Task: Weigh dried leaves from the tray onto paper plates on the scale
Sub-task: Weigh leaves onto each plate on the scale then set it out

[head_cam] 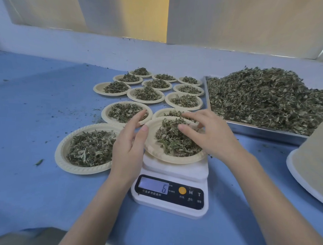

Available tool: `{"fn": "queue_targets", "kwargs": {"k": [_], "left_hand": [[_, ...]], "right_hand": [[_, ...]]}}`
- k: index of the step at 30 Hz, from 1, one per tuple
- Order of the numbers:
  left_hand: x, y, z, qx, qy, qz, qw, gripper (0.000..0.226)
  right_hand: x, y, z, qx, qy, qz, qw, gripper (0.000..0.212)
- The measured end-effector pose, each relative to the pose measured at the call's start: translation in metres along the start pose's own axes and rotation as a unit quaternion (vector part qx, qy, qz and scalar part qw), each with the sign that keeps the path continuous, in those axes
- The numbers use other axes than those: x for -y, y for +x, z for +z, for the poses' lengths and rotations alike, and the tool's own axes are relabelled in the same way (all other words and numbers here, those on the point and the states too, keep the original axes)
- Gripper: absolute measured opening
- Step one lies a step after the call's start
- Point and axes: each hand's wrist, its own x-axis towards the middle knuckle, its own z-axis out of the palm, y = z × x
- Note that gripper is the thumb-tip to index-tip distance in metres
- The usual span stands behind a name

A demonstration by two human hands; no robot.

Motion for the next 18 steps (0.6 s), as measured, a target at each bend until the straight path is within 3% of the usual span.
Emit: {"fn": "queue_targets", "kwargs": {"k": [4, 9, 14, 18], "left_hand": [[0.0, 0.0, 0.0, 0.004, -0.003, -0.008, 1.0, 0.04], [-0.011, 0.005, -0.001, 0.006, 0.061, 0.008, 0.998, 0.048], [-0.04, 0.052, 0.017, 0.129, 0.196, 0.057, 0.97, 0.045], [-0.042, 0.086, 0.037, 0.166, 0.193, 0.03, 0.966, 0.042]], "right_hand": [[0.007, 0.022, -0.002, 0.043, -0.058, -0.014, 0.997, 0.07], [-0.03, 0.045, -0.011, -0.015, 0.002, 0.035, 0.999, 0.045], [-0.074, 0.082, -0.024, 0.018, -0.05, 0.119, 0.991, 0.042], [-0.111, 0.111, -0.03, 0.031, -0.059, 0.207, 0.976, 0.039]]}}
